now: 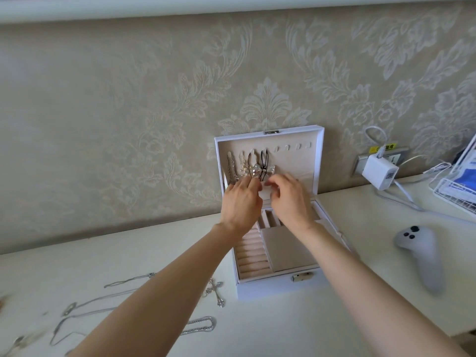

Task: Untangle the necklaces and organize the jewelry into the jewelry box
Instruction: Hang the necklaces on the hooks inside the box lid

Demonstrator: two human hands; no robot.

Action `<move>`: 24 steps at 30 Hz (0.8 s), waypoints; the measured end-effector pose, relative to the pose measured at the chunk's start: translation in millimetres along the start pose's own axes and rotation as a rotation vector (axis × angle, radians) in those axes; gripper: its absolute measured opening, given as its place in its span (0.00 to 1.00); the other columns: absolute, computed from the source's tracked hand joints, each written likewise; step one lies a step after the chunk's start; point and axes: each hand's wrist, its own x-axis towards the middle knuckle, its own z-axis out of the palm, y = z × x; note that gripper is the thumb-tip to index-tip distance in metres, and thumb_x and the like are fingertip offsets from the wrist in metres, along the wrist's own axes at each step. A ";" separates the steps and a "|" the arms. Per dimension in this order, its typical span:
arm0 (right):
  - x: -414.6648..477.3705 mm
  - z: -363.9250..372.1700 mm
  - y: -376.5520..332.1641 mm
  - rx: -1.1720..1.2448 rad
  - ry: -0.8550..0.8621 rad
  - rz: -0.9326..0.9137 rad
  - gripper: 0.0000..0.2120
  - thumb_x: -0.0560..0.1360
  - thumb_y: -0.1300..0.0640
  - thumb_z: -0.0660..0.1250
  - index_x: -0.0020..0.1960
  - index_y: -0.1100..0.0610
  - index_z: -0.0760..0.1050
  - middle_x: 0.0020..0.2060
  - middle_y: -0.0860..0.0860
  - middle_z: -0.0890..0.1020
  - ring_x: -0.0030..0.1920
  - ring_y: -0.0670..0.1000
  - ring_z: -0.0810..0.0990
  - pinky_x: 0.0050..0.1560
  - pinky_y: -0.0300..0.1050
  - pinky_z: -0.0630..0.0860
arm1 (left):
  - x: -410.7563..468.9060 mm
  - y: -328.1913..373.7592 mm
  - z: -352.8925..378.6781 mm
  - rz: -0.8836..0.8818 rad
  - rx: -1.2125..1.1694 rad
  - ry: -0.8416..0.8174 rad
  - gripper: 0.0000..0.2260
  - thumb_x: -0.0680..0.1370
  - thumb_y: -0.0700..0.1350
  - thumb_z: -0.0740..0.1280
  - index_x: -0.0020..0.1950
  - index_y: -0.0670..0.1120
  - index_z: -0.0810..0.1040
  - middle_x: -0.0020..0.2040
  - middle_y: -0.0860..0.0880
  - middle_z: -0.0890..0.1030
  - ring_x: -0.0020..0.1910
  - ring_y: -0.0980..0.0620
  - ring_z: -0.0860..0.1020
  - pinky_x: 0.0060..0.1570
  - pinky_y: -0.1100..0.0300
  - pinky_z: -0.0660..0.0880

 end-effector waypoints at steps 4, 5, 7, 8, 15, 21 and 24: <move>-18.3 0.6 -30.6 0.129 -0.072 -0.057 0.10 0.75 0.66 0.62 0.50 0.57 0.78 0.49 0.50 0.81 0.47 0.49 0.78 0.45 0.41 0.74 | -15.4 -22.3 -20.9 -0.074 0.046 -0.130 0.09 0.79 0.45 0.57 0.53 0.44 0.73 0.46 0.45 0.81 0.43 0.40 0.79 0.37 0.55 0.68; -23.0 2.1 -38.7 0.159 -0.076 -0.072 0.09 0.75 0.66 0.63 0.50 0.56 0.78 0.47 0.49 0.82 0.45 0.48 0.78 0.44 0.41 0.74 | -21.1 -28.4 -26.4 -0.086 0.065 -0.139 0.09 0.79 0.46 0.57 0.53 0.44 0.73 0.46 0.44 0.82 0.44 0.39 0.79 0.37 0.56 0.67; -30.2 7.7 -54.9 0.195 -0.134 -0.099 0.08 0.74 0.65 0.64 0.48 0.56 0.79 0.45 0.49 0.81 0.44 0.47 0.77 0.44 0.41 0.74 | -32.6 -40.4 -35.7 -0.114 0.104 -0.194 0.10 0.79 0.48 0.57 0.51 0.44 0.74 0.46 0.43 0.82 0.46 0.39 0.79 0.38 0.56 0.65; -33.4 11.8 -61.8 0.187 -0.173 -0.120 0.07 0.74 0.65 0.65 0.47 0.56 0.79 0.44 0.49 0.81 0.44 0.48 0.77 0.46 0.42 0.74 | -38.4 -47.5 -38.6 -0.140 0.139 -0.270 0.10 0.79 0.49 0.57 0.52 0.45 0.74 0.48 0.43 0.82 0.47 0.39 0.79 0.40 0.56 0.65; -53.7 58.5 -97.3 -0.167 -0.498 -0.381 0.11 0.75 0.64 0.61 0.51 0.57 0.81 0.48 0.52 0.82 0.54 0.53 0.75 0.58 0.43 0.62 | -76.8 -104.5 -49.6 -0.311 0.255 -0.875 0.11 0.75 0.49 0.69 0.55 0.48 0.77 0.57 0.49 0.79 0.58 0.47 0.76 0.52 0.57 0.70; -63.8 77.4 -119.0 -0.383 -0.695 -0.417 0.09 0.75 0.63 0.59 0.49 0.58 0.78 0.49 0.55 0.81 0.55 0.55 0.75 0.57 0.46 0.62 | -95.5 -120.7 -42.2 -0.310 0.171 -0.847 0.12 0.71 0.48 0.72 0.51 0.48 0.76 0.55 0.49 0.78 0.55 0.47 0.77 0.49 0.58 0.70; -62.4 79.2 -120.9 -0.365 -0.717 -0.362 0.11 0.77 0.59 0.57 0.47 0.57 0.78 0.48 0.54 0.81 0.55 0.56 0.75 0.57 0.49 0.62 | -98.4 -121.3 -40.9 -0.287 0.191 -0.818 0.08 0.73 0.47 0.70 0.50 0.47 0.77 0.55 0.48 0.78 0.54 0.46 0.77 0.49 0.57 0.71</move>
